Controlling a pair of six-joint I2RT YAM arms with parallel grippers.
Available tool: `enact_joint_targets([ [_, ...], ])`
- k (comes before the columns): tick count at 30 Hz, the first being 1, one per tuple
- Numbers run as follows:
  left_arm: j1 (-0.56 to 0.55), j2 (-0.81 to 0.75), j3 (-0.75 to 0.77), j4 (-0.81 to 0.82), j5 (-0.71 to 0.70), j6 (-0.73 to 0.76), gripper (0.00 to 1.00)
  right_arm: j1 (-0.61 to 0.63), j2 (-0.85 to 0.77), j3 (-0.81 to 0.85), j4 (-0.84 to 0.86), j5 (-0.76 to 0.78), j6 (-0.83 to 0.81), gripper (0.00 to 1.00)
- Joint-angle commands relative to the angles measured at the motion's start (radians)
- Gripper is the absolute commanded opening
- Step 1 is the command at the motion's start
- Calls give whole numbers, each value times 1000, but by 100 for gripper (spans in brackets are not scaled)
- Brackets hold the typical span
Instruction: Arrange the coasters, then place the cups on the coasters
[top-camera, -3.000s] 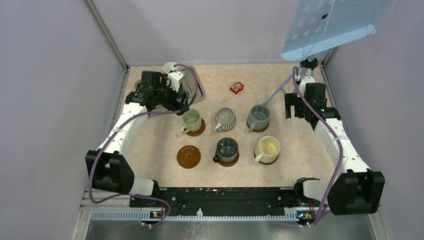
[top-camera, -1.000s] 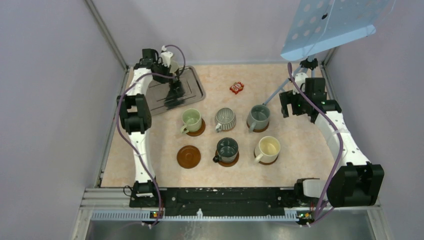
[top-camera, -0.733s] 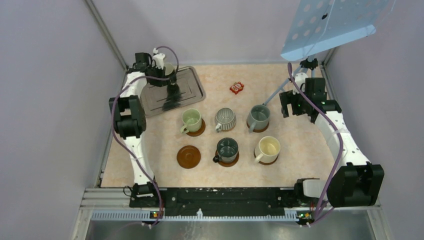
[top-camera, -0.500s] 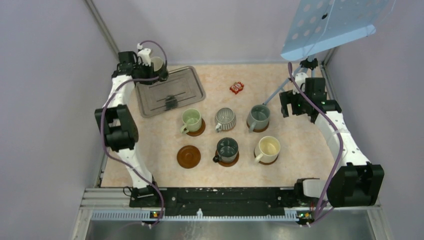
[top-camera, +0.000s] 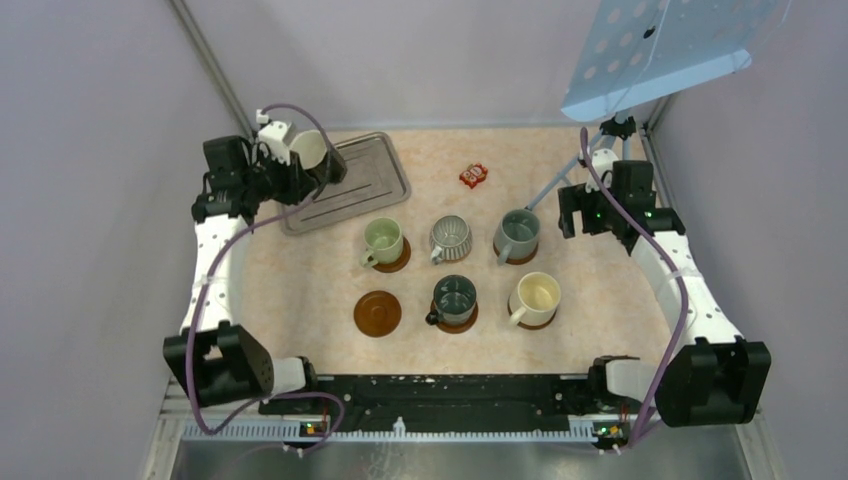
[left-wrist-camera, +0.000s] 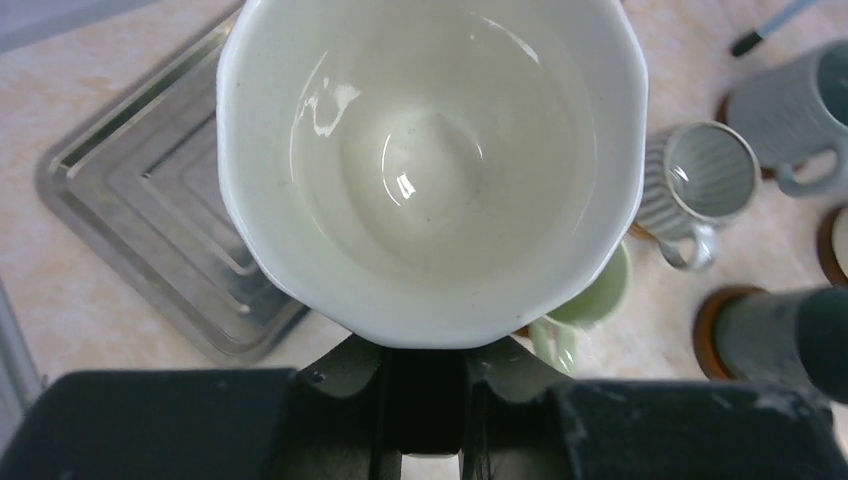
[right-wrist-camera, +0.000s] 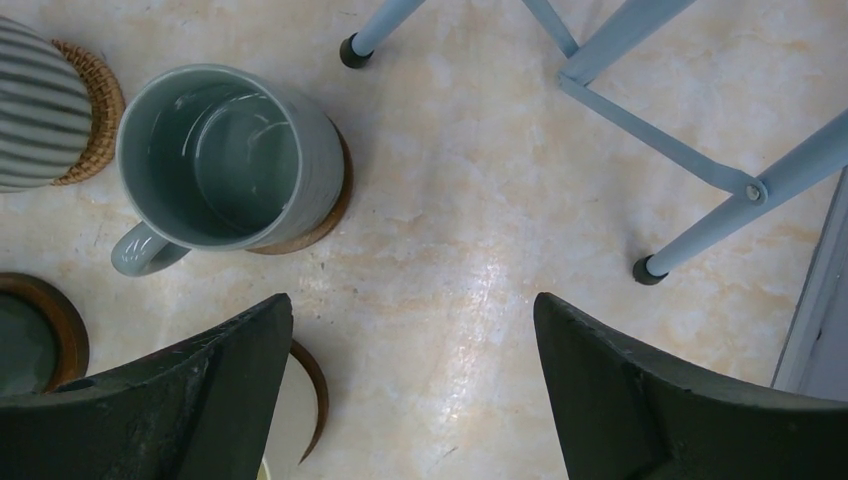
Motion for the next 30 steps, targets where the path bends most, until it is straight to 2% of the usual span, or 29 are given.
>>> enact_joint_targets([
  [1,-1,-203,-91,-15,146,68,0,-4,-39,-17,39,-29,17,89],
  [9,-2,-481,-300,-205,232,306,0,-5,-52,-47,53,-43,30,89],
  [16,-1,-608,-432,-229,292,336,0,-4,-62,-50,49,-35,31,90],
  [23,-11,-625,-508,-257,265,370,0,-4,-66,-50,42,-29,33,90],
  [27,-27,-552,-501,-219,186,292,0,-4,-59,-54,52,-33,43,90],
  [30,-45,-493,-482,-248,199,268,0,-4,-55,-49,56,-32,48,90],
])
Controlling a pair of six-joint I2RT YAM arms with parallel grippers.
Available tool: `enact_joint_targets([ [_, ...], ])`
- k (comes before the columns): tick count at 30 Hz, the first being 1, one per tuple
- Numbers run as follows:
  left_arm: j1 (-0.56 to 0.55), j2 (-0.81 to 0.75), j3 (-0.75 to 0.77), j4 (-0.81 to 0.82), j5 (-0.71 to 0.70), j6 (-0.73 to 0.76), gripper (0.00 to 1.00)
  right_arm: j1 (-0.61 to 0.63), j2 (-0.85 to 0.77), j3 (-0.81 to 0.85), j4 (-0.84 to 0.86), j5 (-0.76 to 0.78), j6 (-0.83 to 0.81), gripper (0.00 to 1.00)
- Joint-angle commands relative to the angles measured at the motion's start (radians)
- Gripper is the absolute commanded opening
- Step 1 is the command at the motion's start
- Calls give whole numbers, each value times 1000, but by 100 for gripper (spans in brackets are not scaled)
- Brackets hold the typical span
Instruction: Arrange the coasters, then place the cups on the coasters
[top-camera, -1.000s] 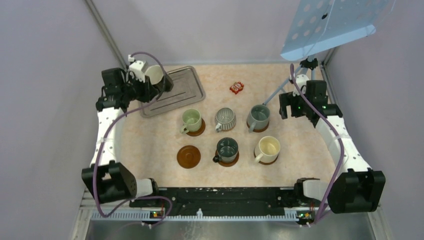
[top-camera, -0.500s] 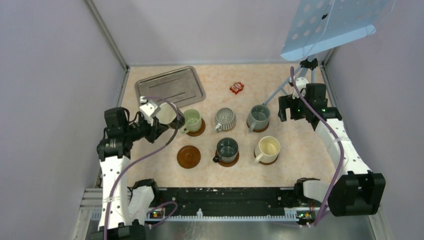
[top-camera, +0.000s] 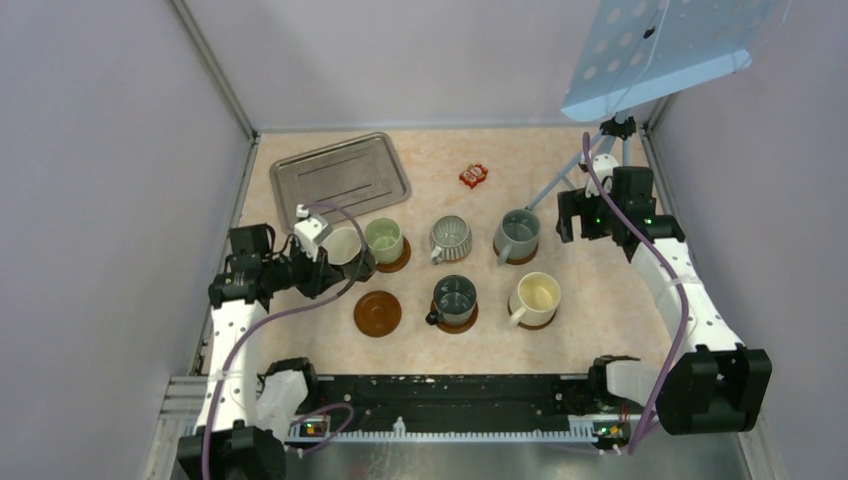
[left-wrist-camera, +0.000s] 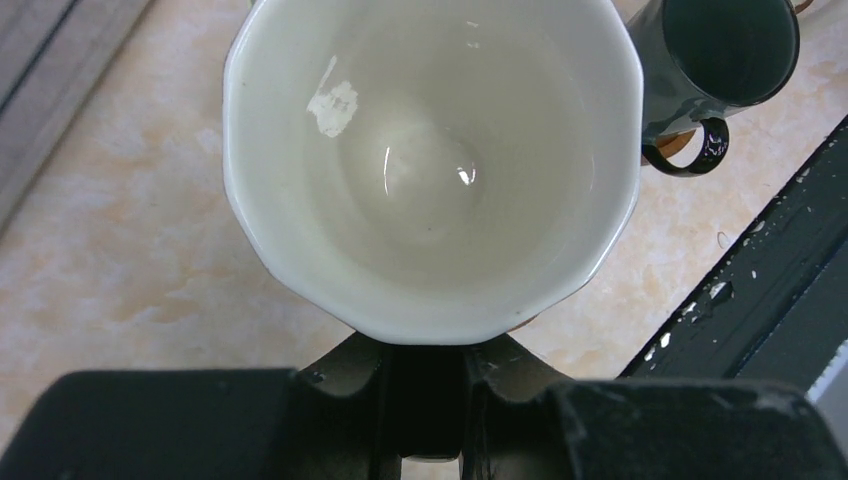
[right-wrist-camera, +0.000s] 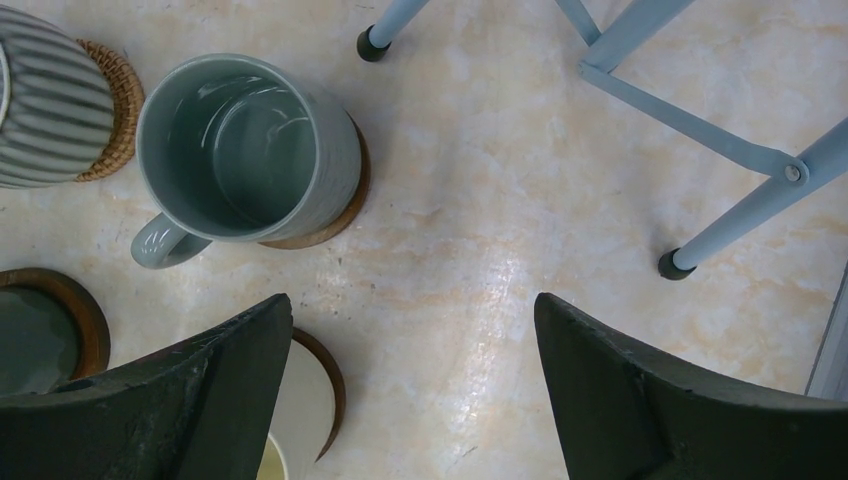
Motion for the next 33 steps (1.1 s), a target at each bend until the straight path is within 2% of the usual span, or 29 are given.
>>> enact_joint_targets([
  [1,-21,51,49,66,45,-43,0,-4,-17,3,33,-3,17,90],
  [5,-36,37,61,67,65,88,0,-4,-17,8,24,3,11,90],
  [9,-41,118,129,-80,111,410,0,-4,-12,7,24,-3,12,90],
  [13,-54,216,176,-224,103,599,0,-4,5,24,23,-5,11,90],
  [17,-64,231,137,-336,101,881,0,-4,8,33,24,1,9,90],
  [20,-78,227,87,-388,83,1028,0,-4,6,33,18,6,7,90],
  [33,-222,290,3,-250,5,942,0,-4,10,34,19,18,0,90],
])
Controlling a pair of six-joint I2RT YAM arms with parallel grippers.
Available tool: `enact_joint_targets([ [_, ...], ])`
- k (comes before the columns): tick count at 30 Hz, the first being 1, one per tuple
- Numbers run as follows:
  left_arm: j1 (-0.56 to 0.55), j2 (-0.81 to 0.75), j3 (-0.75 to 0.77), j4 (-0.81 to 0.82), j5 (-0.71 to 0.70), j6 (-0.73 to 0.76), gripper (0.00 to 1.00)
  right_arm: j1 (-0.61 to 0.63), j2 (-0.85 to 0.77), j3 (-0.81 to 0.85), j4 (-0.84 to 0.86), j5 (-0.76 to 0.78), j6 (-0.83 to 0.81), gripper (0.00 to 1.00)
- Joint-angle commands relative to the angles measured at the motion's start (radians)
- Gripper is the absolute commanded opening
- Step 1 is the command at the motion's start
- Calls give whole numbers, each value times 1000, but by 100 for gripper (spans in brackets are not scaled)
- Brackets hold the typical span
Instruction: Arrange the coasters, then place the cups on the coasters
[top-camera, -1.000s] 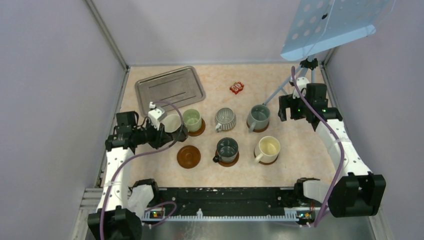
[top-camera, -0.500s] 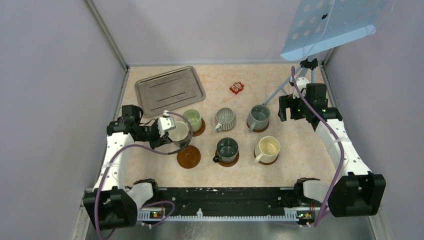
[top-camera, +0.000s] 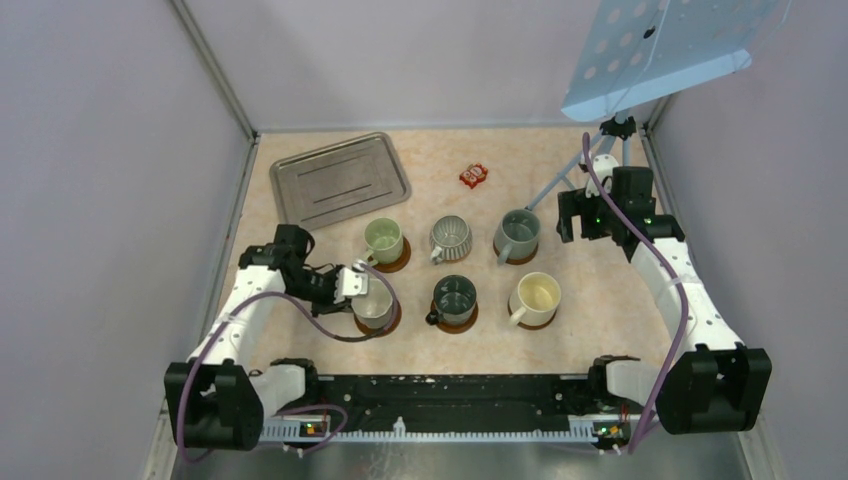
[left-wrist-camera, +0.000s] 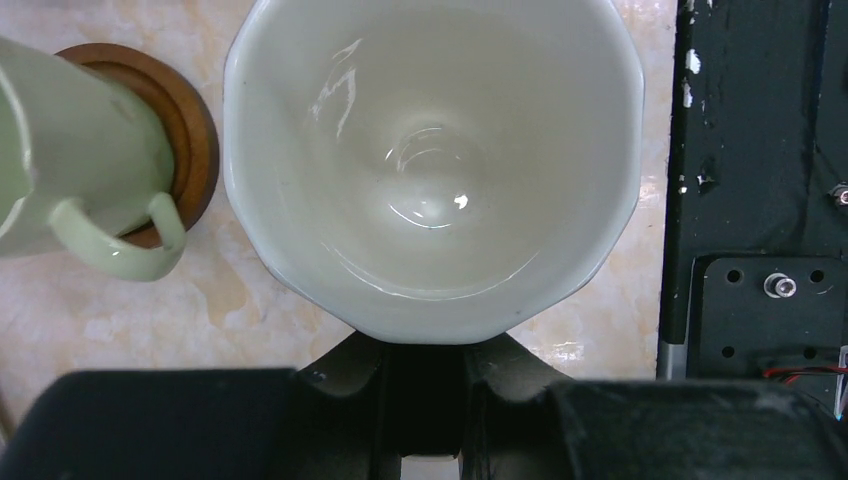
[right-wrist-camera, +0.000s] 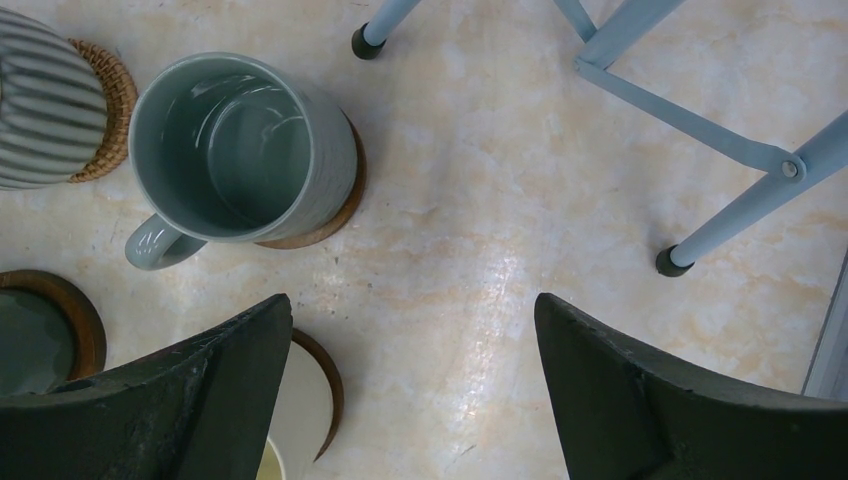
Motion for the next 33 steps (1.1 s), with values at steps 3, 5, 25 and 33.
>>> enact_joint_targets([
  [3,-34,23,-10,81,49,-38,1,-5,7,34,16,13,-12,90],
  [5,-34,40,-10,110,43,-72,1,-4,5,34,17,15,-15,90],
  [25,-34,110,-24,157,26,-69,26,-4,4,26,15,35,-37,90],
  [33,-34,102,-36,121,20,-21,43,-4,15,25,23,35,-37,90],
])
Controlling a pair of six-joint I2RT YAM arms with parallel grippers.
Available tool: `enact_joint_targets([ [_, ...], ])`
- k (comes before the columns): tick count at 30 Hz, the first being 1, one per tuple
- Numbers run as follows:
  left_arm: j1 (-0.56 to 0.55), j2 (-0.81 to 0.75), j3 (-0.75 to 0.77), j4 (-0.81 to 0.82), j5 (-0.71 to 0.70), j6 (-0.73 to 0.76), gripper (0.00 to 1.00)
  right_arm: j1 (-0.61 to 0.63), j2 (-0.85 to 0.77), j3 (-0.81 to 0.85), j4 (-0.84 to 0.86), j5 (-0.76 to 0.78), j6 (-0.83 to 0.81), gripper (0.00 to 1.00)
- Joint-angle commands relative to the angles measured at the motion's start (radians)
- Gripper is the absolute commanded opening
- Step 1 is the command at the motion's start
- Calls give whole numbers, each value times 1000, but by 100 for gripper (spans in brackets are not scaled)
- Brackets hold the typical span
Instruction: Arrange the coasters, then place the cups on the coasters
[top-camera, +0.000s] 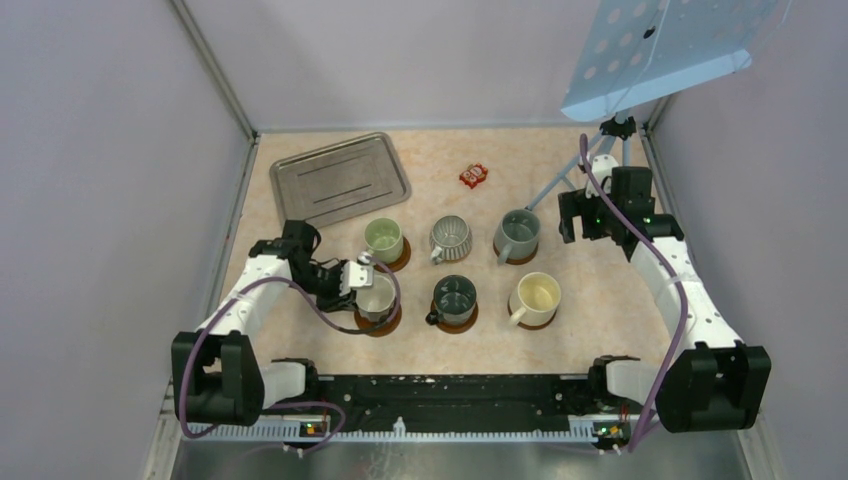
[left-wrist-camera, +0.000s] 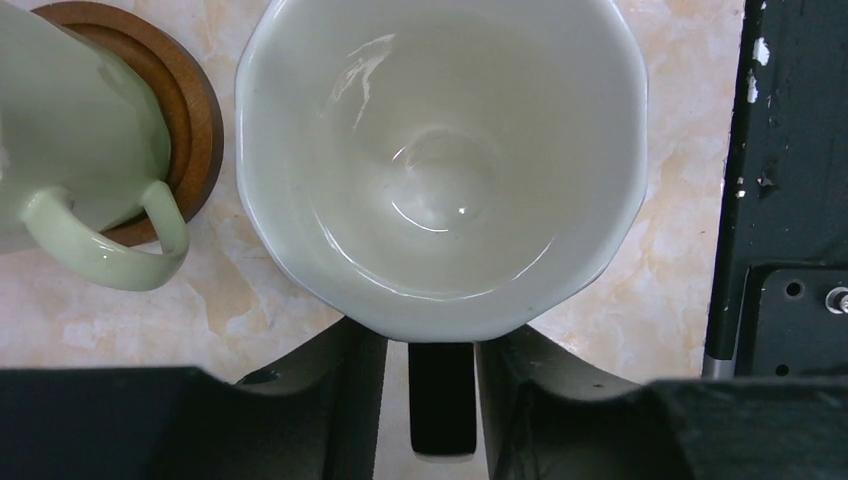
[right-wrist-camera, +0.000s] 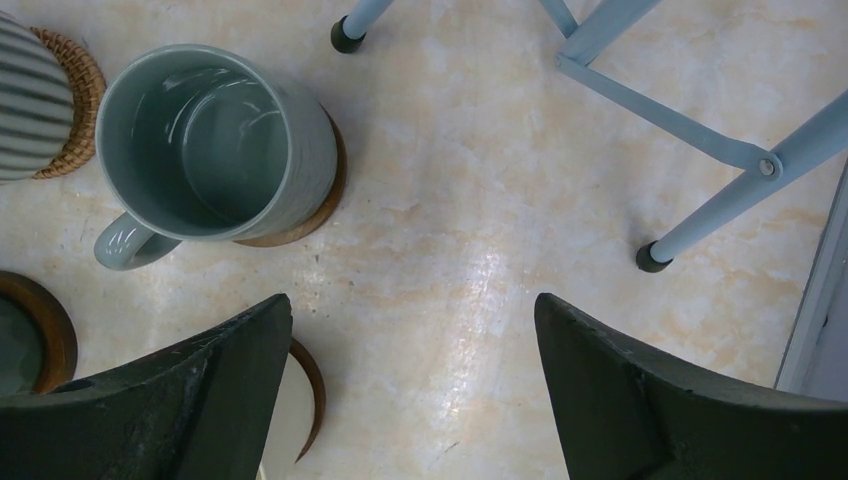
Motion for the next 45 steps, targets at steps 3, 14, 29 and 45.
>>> enact_joint_targets([
  [3,-2,-31,-17,-32,46,54,52,-4,9,22,24,4,-9,90],
  [14,-2,-36,32,-102,15,78,65,-5,9,16,37,-1,-4,90],
  [29,-37,-58,-25,-51,61,37,42,-4,2,7,38,-1,-7,90],
  [45,-39,-65,-90,17,-6,34,45,-5,-2,9,34,-3,-11,90],
])
